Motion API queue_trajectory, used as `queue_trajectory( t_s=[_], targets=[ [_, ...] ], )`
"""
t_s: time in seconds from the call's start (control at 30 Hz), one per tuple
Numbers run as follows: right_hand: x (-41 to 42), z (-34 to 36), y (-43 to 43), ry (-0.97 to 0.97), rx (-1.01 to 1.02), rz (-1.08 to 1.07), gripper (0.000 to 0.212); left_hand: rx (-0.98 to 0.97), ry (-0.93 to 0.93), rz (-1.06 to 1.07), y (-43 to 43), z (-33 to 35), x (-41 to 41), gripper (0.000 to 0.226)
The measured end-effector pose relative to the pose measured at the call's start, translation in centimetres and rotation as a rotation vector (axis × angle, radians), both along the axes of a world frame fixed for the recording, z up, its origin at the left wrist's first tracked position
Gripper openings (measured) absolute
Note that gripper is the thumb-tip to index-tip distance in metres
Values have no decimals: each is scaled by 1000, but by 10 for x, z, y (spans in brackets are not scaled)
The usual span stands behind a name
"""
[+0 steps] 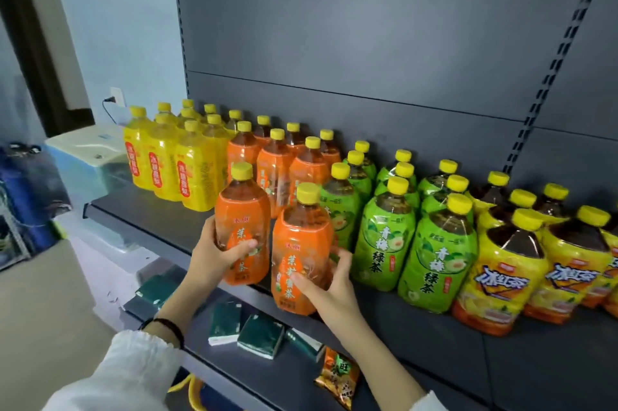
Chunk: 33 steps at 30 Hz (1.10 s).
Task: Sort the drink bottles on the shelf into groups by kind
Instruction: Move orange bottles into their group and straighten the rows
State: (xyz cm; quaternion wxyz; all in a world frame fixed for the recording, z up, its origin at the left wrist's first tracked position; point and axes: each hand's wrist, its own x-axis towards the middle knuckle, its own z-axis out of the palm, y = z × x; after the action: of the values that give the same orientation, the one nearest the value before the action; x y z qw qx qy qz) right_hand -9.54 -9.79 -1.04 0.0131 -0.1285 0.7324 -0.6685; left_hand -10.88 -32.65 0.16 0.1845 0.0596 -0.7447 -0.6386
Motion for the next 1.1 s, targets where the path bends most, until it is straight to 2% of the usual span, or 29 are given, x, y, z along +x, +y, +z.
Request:
queue_trajectory(
  t_s=[0.23, 0.4, 0.47, 0.57, 0.7, 0.77, 0.83, 0.9, 1.1],
  targets=[
    [-46, -3, -47, 23, -6, -61, 89, 20, 4, -42, -26, -13, -41, 106],
    [-72, -13, -83, 76, -26, -155, 85, -74, 37, 93, -46, -19, -82, 109],
    [-80, -17, -100, 98, -34, -180, 83, -82, 109, 131, -55, -21, -93, 109],
    [-95, -19, -124, 88, -9, -218, 78, -21, 136, 130, -70, -20, -107, 94],
    [-113, -19, -148, 77, 139, -403, 98, -200, 186, 272, -89, -22, -127, 76],
    [-122, -14, -156, 56, 221, -458, 104, -269, 182, 404, -94, -21, -134, 90],
    [-131, -10, -163, 25, 214, -458, 97, -289, 158, 485, -97, -17, -142, 112],
    [-140, -8, -169, 18, 160, -471, 91, -295, 132, 503, -99, -13, -149, 125],
    [-143, -6, -183, 93, 66, -569, 82, -313, 92, 410, -109, -12, -159, 133]
  ],
)
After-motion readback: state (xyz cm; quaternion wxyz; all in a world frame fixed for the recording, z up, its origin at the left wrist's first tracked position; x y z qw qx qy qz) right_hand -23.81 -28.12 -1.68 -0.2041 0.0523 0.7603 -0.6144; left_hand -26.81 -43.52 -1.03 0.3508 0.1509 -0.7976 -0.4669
